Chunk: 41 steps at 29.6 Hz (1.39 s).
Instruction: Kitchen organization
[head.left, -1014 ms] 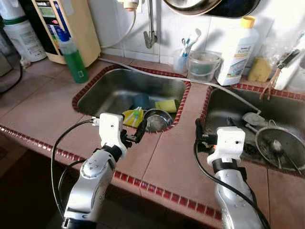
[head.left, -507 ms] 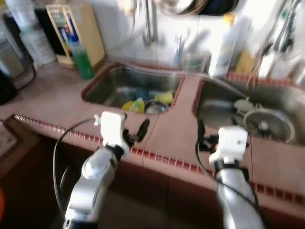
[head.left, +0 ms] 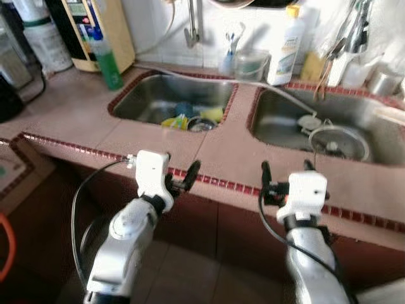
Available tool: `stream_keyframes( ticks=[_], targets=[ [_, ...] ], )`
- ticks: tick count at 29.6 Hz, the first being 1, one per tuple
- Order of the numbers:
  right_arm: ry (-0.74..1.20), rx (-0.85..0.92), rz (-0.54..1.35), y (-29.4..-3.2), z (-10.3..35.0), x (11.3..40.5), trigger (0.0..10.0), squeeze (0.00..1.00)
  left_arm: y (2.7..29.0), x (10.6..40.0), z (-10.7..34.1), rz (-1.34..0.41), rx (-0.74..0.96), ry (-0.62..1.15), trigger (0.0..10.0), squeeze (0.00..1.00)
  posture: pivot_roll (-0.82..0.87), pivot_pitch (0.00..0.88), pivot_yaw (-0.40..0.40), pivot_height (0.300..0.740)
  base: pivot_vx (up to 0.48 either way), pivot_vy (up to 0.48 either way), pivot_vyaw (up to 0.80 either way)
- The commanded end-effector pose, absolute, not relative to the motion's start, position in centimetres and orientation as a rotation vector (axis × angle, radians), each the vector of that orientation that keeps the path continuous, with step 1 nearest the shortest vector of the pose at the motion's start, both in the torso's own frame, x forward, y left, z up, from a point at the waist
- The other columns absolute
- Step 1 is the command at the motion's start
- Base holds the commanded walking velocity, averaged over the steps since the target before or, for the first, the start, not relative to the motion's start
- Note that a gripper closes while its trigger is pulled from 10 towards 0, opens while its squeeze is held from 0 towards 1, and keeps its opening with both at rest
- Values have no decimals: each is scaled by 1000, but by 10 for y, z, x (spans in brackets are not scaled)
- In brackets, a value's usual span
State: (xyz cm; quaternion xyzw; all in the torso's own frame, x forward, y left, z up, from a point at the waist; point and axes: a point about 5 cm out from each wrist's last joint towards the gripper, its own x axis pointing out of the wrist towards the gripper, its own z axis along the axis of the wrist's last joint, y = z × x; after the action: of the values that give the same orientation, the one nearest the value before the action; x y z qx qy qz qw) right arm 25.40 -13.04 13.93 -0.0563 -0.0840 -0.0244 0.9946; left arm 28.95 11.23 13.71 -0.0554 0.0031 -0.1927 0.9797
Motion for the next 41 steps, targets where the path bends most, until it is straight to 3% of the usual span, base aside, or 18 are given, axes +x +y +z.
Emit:
stream_keyframes(
  ticks=[1,23,36,41],
  targets=[
    [-178,-120,-45,-130,142,254,10000,0,112,289,139,-392,-114,2,10000,0,-222,61,85,740,-255,0,0],
    [-176,-130,-56,-132,143,254,10000,0,111,290,140,-388,-115,0,10000,0,-220,75,88,740,-249,0,0],
    [-166,-132,-60,-132,142,256,10000,0,112,291,141,-391,-117,-1,10000,0,-218,70,90,740,0,0,790],
    [-172,-71,-67,-131,143,256,10000,0,111,291,141,-395,-115,-4,10000,0,-218,67,92,740,0,0,0]
  ],
)
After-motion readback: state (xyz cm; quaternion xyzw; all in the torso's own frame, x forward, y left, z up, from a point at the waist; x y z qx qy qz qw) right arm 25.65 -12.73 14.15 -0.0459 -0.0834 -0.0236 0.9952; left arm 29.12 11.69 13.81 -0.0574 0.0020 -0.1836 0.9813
